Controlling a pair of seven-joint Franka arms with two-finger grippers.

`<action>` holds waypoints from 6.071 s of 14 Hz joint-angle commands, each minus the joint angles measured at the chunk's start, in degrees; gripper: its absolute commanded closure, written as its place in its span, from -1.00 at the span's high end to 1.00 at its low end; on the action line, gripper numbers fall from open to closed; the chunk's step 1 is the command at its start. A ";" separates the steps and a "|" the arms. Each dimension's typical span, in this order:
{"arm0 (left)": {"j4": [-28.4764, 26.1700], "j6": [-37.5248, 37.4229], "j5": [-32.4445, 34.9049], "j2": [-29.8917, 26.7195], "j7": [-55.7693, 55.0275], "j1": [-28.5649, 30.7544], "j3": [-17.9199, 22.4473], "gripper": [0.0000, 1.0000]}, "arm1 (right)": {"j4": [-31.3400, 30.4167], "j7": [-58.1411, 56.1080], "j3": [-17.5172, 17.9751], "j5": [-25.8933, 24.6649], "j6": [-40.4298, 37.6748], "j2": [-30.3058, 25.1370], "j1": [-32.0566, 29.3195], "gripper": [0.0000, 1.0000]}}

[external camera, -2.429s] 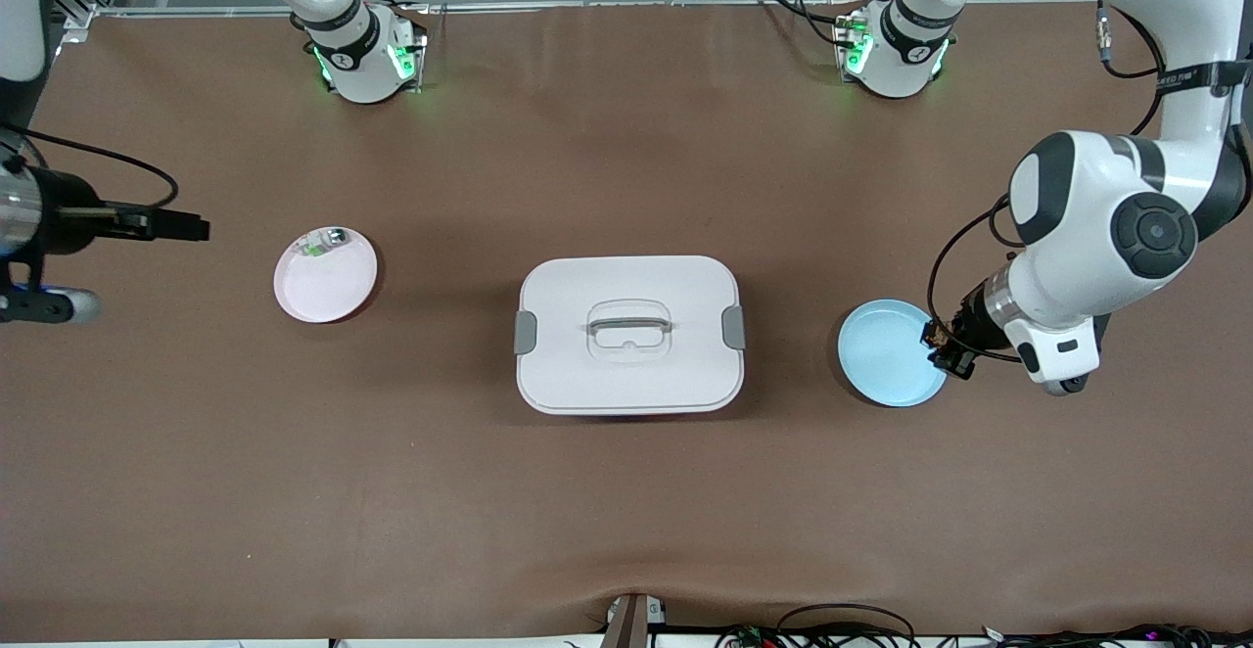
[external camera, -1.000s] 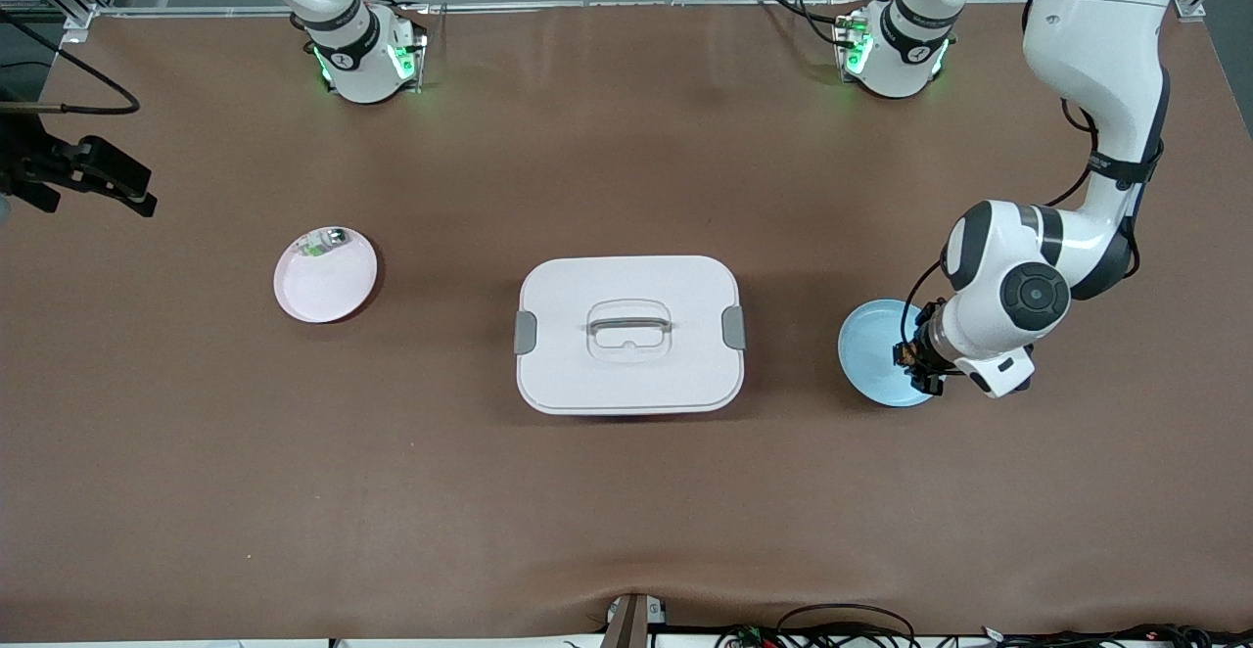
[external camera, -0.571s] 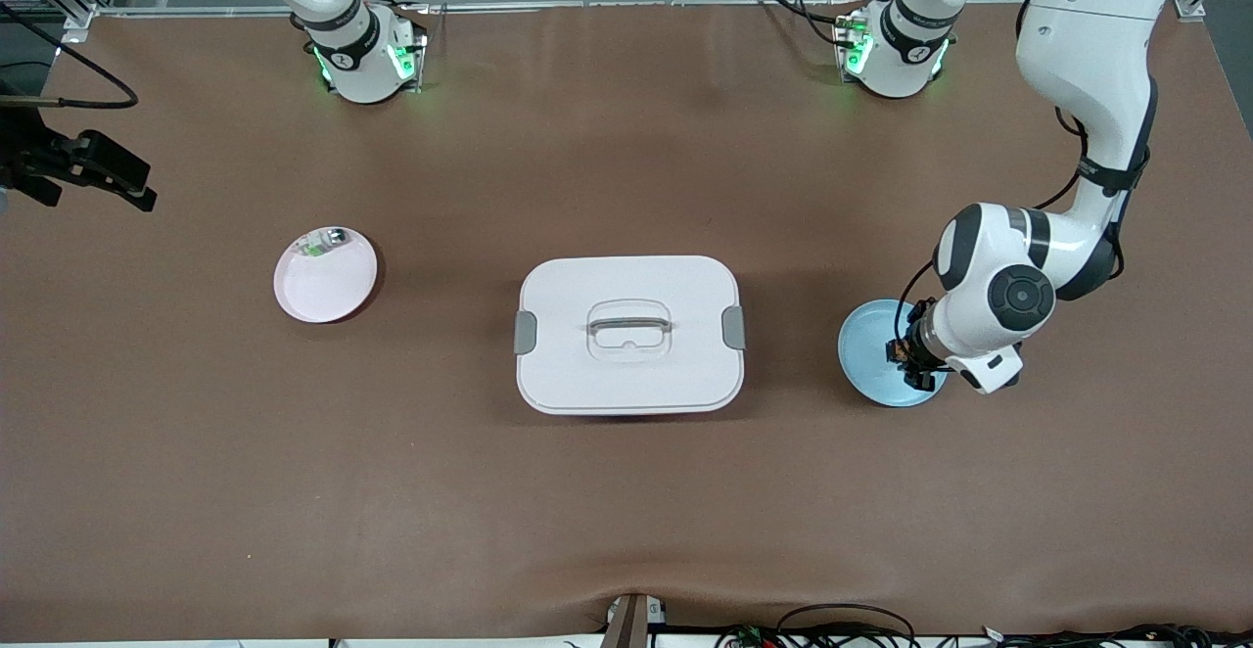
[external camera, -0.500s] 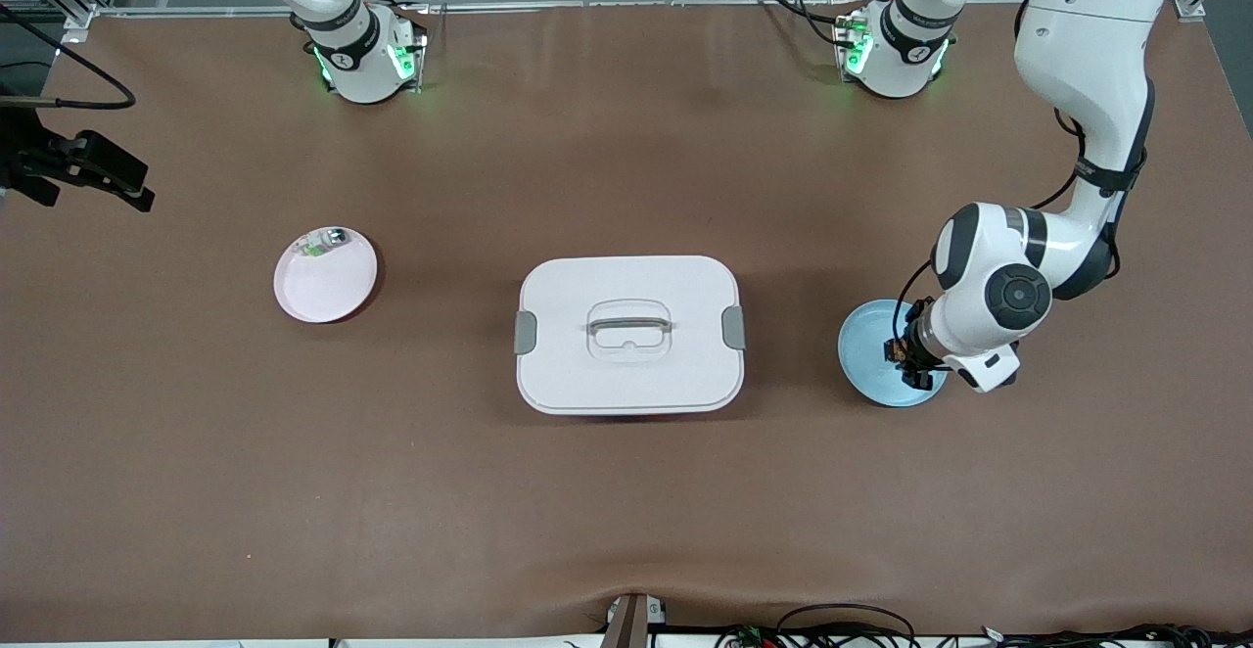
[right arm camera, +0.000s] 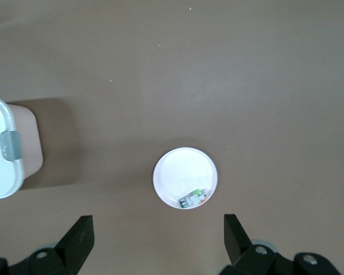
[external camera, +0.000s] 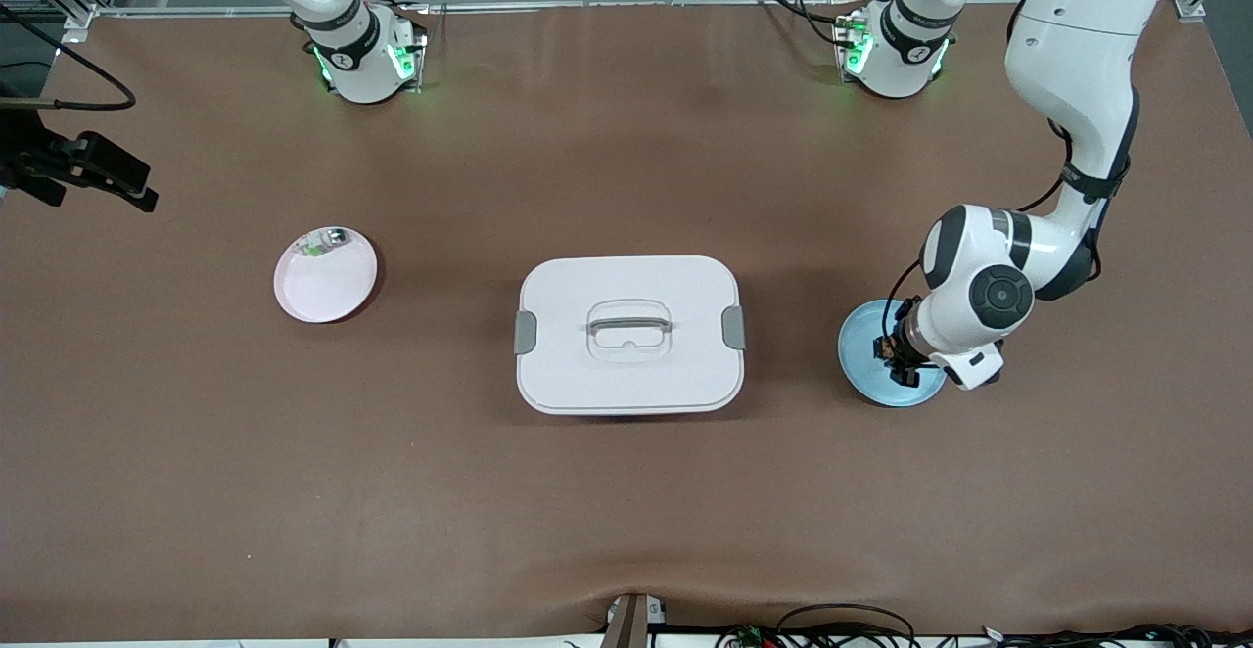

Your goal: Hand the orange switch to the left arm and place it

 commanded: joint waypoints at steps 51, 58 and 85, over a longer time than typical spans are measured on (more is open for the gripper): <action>8.28 -21.84 -8.12 -21.22 83.30 9.05 -0.86 1.00 | -7.73 1.74 1.42 -0.40 9.01 -5.53 -4.04 1.00; 8.46 -28.10 -8.04 -29.31 84.09 9.50 -1.03 1.00 | -4.39 0.76 1.50 -3.14 3.05 -5.53 -3.87 1.00; 16.81 -43.48 -7.16 -36.44 87.96 2.55 6.35 1.00 | -6.76 1.74 2.03 -0.50 -1.27 -7.11 -3.34 1.00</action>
